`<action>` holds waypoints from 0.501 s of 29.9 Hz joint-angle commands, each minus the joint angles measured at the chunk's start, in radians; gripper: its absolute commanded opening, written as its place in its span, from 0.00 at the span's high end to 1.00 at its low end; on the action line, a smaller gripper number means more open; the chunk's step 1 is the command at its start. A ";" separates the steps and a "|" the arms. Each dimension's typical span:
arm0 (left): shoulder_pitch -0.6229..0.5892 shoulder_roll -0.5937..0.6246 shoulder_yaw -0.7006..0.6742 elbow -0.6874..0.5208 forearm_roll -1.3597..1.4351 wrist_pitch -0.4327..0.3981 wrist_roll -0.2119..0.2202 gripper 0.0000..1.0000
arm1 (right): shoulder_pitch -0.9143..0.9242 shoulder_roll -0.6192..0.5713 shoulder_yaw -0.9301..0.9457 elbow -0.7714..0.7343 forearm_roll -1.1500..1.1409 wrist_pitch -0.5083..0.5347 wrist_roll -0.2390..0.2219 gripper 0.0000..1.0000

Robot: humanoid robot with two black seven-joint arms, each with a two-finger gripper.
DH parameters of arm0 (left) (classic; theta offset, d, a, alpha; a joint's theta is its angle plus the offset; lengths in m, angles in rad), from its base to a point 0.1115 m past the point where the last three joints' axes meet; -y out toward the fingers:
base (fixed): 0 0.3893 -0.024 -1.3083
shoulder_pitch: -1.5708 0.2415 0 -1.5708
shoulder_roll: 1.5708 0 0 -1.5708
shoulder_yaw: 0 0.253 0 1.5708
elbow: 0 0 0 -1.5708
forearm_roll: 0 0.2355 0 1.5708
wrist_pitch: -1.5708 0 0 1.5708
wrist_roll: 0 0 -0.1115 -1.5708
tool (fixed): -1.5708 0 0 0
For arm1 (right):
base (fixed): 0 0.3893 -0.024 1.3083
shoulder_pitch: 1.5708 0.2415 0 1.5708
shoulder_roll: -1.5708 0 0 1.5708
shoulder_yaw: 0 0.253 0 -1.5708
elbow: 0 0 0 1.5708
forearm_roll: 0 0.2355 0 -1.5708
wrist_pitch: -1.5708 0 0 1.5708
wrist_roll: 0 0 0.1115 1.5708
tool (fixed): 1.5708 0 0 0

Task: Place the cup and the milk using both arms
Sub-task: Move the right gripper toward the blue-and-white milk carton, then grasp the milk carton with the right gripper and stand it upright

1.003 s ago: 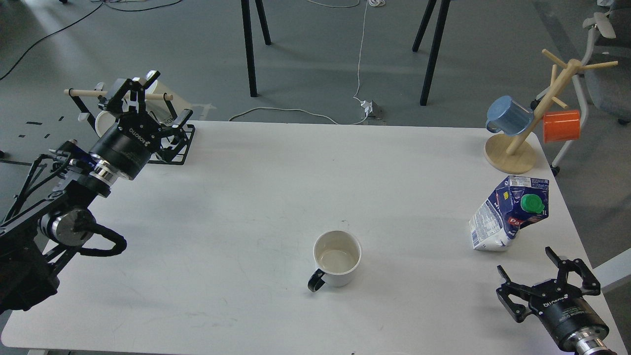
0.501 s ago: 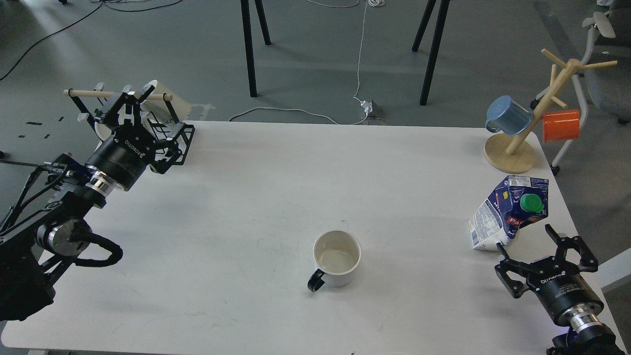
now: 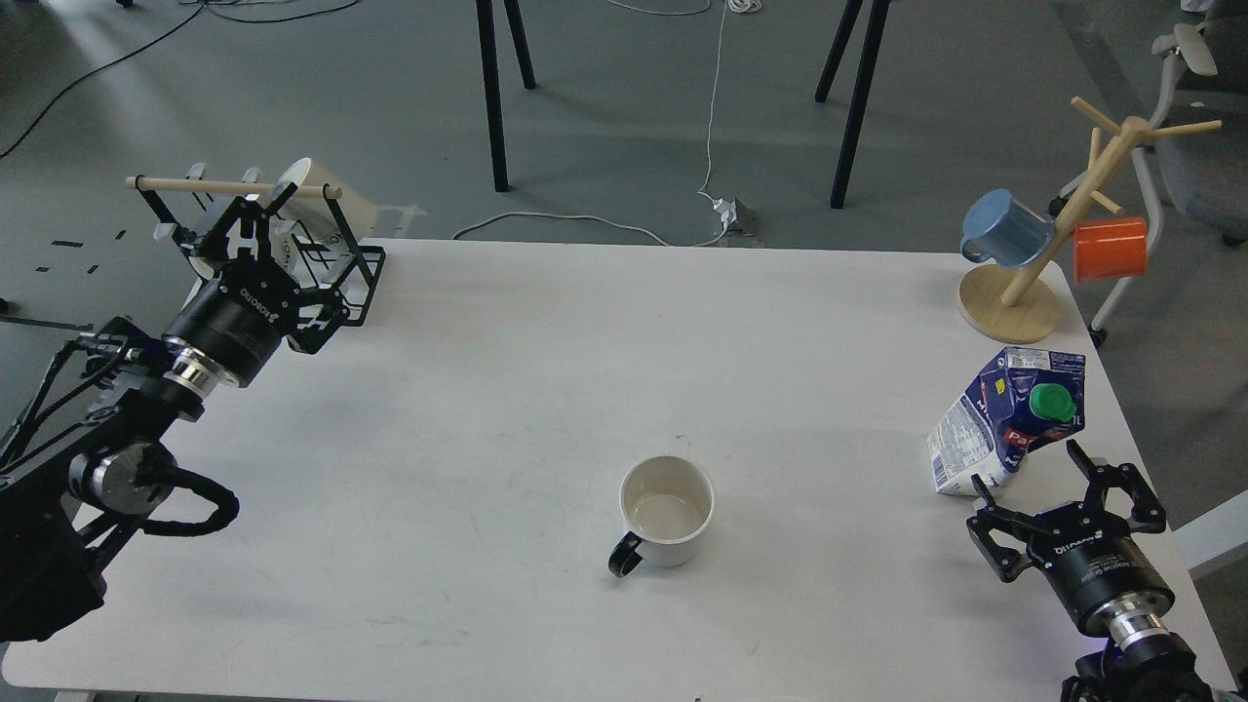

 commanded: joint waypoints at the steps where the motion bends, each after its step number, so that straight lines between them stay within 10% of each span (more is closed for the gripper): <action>1: 0.002 -0.002 0.000 0.014 0.000 0.000 0.000 0.03 | 0.014 0.037 -0.001 -0.024 0.000 0.000 0.000 0.02; 15: 0.003 -0.029 0.002 0.054 0.000 0.000 0.000 0.03 | 0.065 0.132 0.017 -0.086 0.005 0.000 0.000 0.03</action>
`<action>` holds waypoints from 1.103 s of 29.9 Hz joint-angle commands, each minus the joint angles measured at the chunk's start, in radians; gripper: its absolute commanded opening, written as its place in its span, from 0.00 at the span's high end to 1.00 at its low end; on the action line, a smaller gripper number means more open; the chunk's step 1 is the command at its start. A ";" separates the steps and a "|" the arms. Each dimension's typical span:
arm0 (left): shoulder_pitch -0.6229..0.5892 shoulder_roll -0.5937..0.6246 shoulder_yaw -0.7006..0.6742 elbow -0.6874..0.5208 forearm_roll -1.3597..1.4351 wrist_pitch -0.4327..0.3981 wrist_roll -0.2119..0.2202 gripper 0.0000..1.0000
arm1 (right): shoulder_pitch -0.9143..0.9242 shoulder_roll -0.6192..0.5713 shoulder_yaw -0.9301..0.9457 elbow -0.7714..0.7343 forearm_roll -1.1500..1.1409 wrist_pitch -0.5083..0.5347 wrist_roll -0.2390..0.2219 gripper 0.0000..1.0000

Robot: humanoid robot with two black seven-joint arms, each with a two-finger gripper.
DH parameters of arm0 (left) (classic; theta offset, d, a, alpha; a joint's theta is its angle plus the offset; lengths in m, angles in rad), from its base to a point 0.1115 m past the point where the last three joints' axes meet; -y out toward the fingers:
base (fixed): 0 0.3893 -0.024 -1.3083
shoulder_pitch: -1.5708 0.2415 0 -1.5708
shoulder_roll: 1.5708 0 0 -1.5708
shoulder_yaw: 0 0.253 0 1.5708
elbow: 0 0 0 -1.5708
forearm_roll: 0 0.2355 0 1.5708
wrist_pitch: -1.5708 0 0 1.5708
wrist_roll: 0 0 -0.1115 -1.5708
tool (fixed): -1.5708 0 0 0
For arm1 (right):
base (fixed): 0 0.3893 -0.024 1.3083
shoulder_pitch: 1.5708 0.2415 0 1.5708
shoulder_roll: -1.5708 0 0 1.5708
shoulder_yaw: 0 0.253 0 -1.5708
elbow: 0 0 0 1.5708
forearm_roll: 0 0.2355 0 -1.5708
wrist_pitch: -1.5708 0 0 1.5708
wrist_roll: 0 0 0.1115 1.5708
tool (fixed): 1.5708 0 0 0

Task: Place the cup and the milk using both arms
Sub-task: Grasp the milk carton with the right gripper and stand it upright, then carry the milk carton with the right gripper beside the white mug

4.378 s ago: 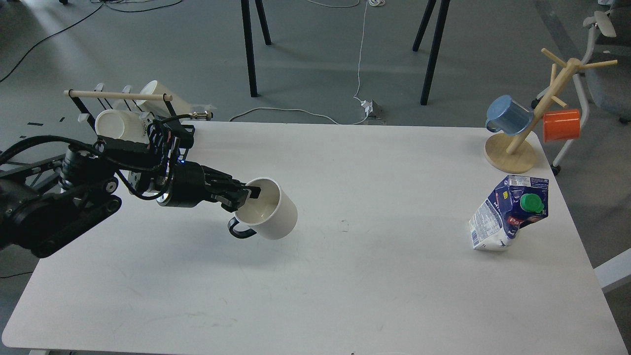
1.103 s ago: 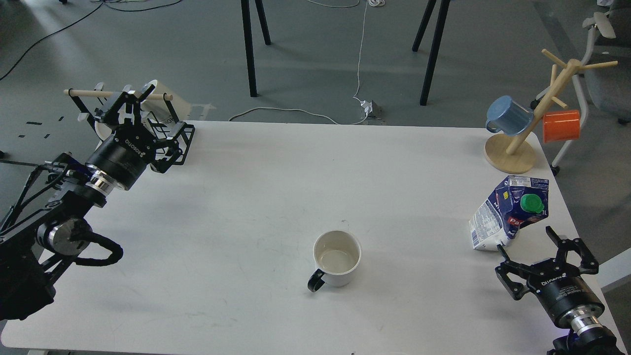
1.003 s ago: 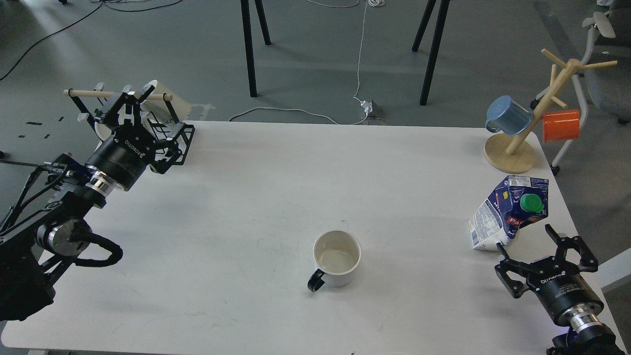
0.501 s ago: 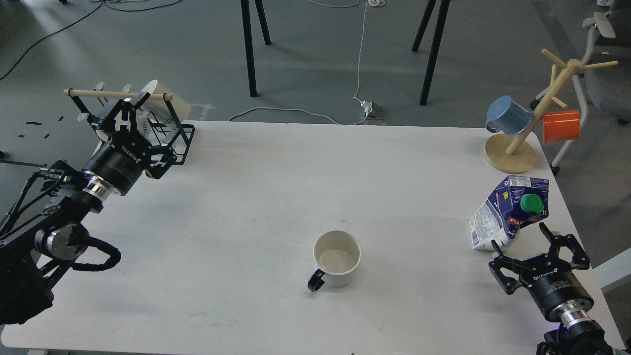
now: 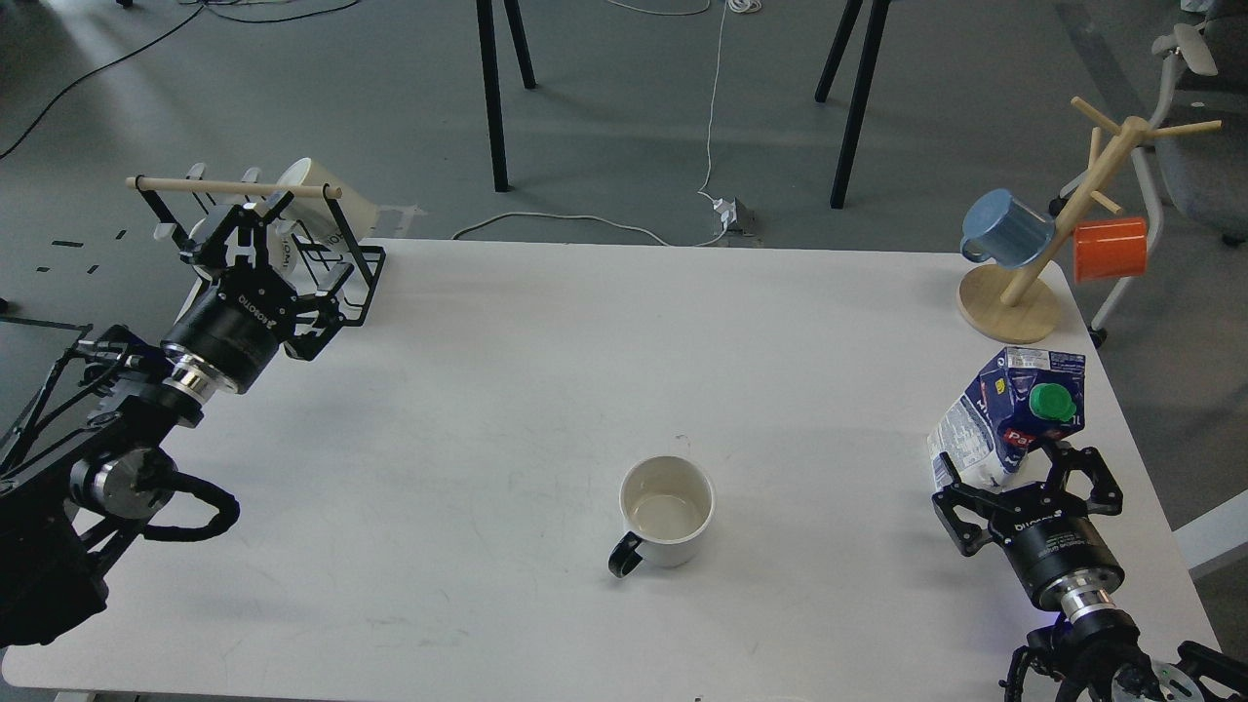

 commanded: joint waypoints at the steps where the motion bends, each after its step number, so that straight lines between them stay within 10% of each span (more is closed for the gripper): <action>1: 0.000 -0.016 0.000 0.026 -0.001 0.000 0.000 0.03 | 0.003 0.012 0.007 -0.005 0.002 0.000 0.000 0.03; 4: 0.000 -0.018 0.002 0.042 0.001 0.000 0.000 0.03 | -0.002 0.013 0.010 -0.011 0.002 0.000 0.000 0.11; 11: 0.002 -0.021 0.008 0.062 -0.001 0.000 0.000 0.03 | 0.000 0.013 0.022 -0.046 0.000 0.000 0.000 0.69; 33: 0.002 -0.027 0.009 0.089 0.001 0.000 0.000 0.02 | -0.026 0.228 0.036 0.089 -0.262 0.000 0.000 0.75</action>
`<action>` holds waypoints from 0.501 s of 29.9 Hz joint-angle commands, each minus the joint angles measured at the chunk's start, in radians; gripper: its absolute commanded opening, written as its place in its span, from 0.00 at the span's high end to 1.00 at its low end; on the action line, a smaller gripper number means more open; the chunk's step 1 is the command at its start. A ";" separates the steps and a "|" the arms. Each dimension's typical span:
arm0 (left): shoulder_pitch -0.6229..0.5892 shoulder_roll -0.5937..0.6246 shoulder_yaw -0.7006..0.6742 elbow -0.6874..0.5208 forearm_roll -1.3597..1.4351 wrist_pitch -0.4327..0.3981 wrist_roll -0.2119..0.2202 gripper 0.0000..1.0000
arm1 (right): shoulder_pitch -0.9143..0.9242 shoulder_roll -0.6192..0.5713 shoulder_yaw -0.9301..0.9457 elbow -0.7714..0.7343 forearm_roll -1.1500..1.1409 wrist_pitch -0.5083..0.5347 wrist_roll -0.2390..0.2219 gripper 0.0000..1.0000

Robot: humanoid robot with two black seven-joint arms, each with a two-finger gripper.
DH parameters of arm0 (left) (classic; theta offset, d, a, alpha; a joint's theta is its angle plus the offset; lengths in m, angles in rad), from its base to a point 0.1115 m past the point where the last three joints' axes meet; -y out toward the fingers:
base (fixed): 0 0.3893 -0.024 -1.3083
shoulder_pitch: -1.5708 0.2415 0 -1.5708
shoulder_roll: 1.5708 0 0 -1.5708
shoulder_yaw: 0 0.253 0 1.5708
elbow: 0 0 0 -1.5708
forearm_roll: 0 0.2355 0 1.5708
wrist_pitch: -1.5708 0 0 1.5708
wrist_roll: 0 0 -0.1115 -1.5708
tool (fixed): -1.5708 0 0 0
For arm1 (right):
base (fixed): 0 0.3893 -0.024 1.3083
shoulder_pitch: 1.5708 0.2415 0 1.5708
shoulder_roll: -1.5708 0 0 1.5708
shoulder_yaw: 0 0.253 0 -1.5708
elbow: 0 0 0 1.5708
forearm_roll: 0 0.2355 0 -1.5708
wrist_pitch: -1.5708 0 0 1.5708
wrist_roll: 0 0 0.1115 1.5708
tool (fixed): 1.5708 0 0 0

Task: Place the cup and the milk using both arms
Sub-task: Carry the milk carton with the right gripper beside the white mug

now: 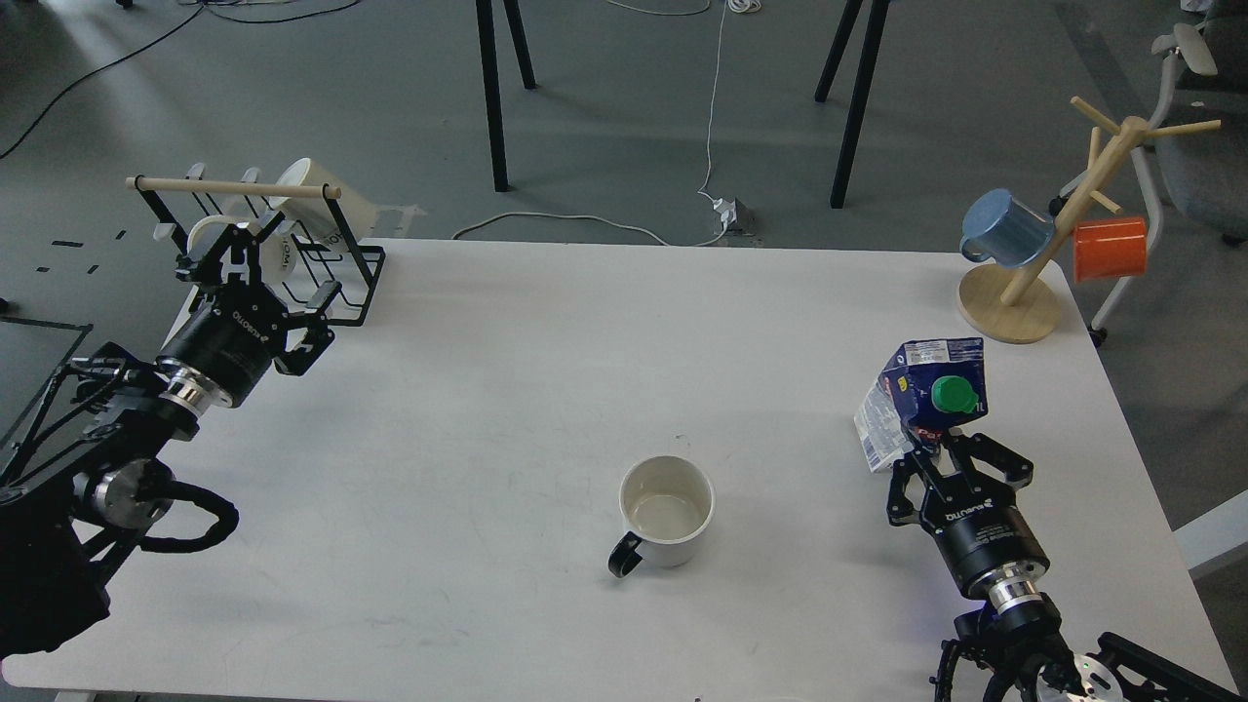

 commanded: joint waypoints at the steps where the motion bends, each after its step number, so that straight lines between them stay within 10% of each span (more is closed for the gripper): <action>1: 0.002 -0.002 0.000 0.018 0.000 0.000 0.000 0.02 | -0.024 0.048 -0.004 0.034 -0.062 0.000 0.000 0.75; 15: 0.005 -0.004 0.001 0.033 0.001 0.000 0.000 0.02 | -0.109 0.074 -0.022 0.082 -0.122 0.000 0.000 0.75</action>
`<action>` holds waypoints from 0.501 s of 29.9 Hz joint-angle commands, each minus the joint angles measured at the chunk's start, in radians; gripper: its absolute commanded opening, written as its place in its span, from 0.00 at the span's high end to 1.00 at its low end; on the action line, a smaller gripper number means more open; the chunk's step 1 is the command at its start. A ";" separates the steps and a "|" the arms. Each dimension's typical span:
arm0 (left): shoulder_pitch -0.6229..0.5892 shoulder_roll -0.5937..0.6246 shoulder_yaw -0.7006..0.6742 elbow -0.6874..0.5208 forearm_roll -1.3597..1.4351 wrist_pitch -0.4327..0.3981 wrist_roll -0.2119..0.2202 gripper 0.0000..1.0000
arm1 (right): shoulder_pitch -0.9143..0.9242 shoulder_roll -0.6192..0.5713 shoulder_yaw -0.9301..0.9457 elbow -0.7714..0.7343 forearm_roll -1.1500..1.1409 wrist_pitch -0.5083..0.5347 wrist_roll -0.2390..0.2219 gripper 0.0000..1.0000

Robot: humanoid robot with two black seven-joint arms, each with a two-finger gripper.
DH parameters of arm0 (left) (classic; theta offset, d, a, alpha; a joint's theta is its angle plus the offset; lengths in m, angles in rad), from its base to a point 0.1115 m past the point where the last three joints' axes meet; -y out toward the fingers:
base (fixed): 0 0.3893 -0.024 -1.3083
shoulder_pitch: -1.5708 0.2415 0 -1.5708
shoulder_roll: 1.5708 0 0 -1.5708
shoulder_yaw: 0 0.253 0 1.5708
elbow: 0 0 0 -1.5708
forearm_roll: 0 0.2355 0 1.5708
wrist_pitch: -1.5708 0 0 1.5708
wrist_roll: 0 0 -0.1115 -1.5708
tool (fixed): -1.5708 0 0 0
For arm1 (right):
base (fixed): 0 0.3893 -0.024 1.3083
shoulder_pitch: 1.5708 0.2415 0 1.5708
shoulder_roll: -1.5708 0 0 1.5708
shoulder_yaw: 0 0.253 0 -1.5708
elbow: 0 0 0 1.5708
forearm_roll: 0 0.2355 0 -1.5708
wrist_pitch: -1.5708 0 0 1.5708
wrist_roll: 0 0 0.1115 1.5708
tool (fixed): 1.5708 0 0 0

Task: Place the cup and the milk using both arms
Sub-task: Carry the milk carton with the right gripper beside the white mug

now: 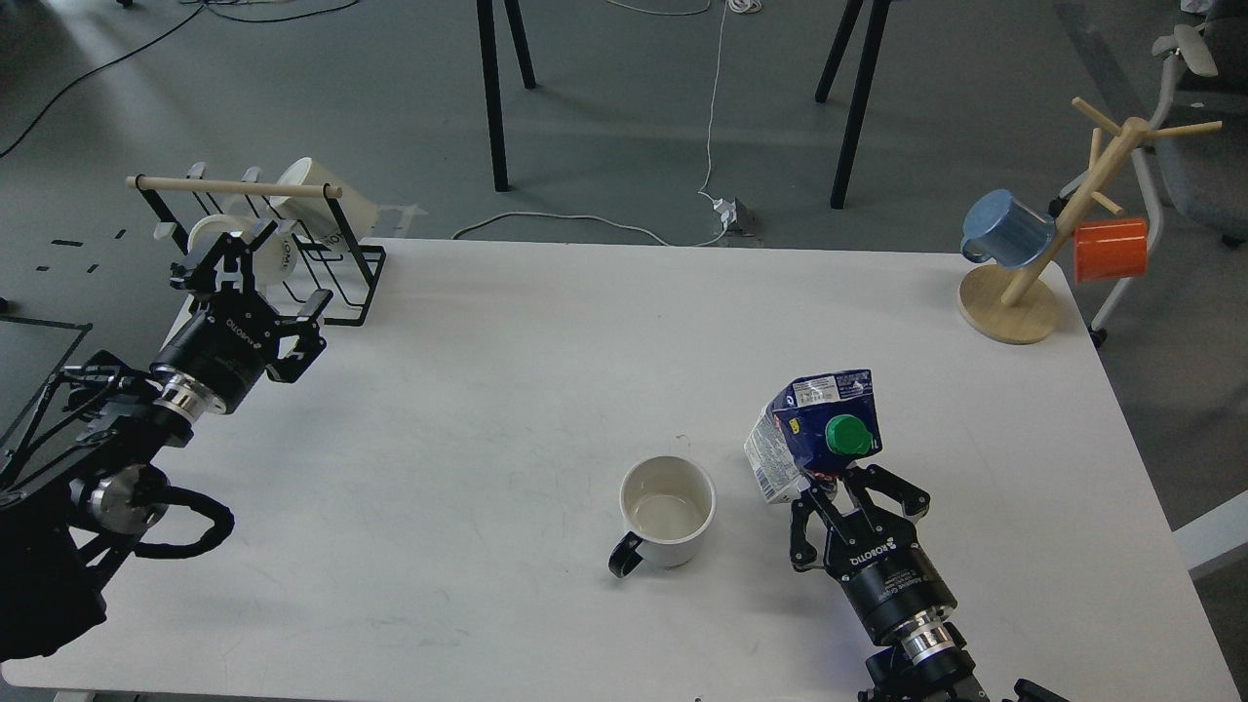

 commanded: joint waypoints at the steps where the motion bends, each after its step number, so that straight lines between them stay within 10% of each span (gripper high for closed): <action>1: 0.002 0.000 0.000 0.000 0.000 0.000 0.000 0.02 | -0.015 0.001 -0.002 0.012 -0.007 0.000 0.000 0.75; 15: 0.002 0.001 0.000 0.001 0.020 0.000 0.000 0.02 | -0.043 0.001 -0.003 0.015 -0.048 0.000 0.000 0.74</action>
